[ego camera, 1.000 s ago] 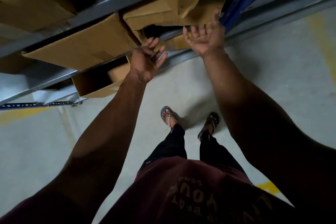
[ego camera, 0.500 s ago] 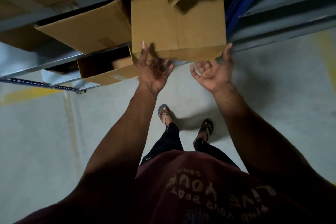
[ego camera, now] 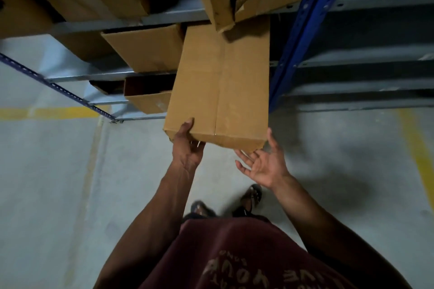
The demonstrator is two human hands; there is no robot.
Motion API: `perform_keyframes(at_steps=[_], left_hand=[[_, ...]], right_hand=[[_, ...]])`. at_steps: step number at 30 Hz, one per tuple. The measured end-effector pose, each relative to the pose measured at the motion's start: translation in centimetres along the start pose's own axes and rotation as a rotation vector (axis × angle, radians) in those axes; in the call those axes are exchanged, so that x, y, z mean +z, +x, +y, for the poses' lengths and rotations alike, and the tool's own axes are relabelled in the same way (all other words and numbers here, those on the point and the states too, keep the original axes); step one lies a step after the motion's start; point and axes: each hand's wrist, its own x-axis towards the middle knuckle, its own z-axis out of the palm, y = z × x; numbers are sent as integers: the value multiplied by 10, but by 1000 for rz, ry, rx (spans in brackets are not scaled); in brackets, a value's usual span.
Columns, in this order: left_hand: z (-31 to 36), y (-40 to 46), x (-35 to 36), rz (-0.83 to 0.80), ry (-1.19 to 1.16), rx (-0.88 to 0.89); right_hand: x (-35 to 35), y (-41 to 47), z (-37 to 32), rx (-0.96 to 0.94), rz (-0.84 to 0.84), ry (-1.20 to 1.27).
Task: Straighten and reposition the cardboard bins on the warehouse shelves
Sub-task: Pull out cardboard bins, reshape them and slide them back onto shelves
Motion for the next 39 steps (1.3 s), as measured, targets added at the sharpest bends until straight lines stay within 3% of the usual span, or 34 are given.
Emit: perform_keyframes(at_steps=[5, 11, 14, 20, 24, 27, 33, 35, 37, 39], left_hand=[[10, -51, -34, -42, -36, 61], [45, -98, -77, -134, 89, 232], [50, -126, -118, -175, 335, 430], [37, -188, -207, -342, 1142, 641], [12, -227, -250, -478, 1840, 826], [-15, -241, -287, -563, 2184, 946], [-70, -266, -350, -955, 2497, 1193], [-80, -273, -361, -1107, 2647, 1179], [-94, -270, -370, -1133, 2696, 1160], [-103, -263, -377, -1149, 2653, 1275]], right_hand=[[-19, -45, 36, 58, 15, -226], [-47, -98, 99, 10, 230, -603], [-53, -118, 146, -111, 274, -616], [-27, -154, 227, -138, 111, -452], [-20, -168, 252, -13, 79, -349], [-40, -178, 271, 156, 154, -346], [-59, -216, 251, 24, 324, -561], [-55, -221, 235, 3, 329, -610], [-52, -220, 225, 27, 323, -675], [-60, -214, 217, 66, 356, -729]])
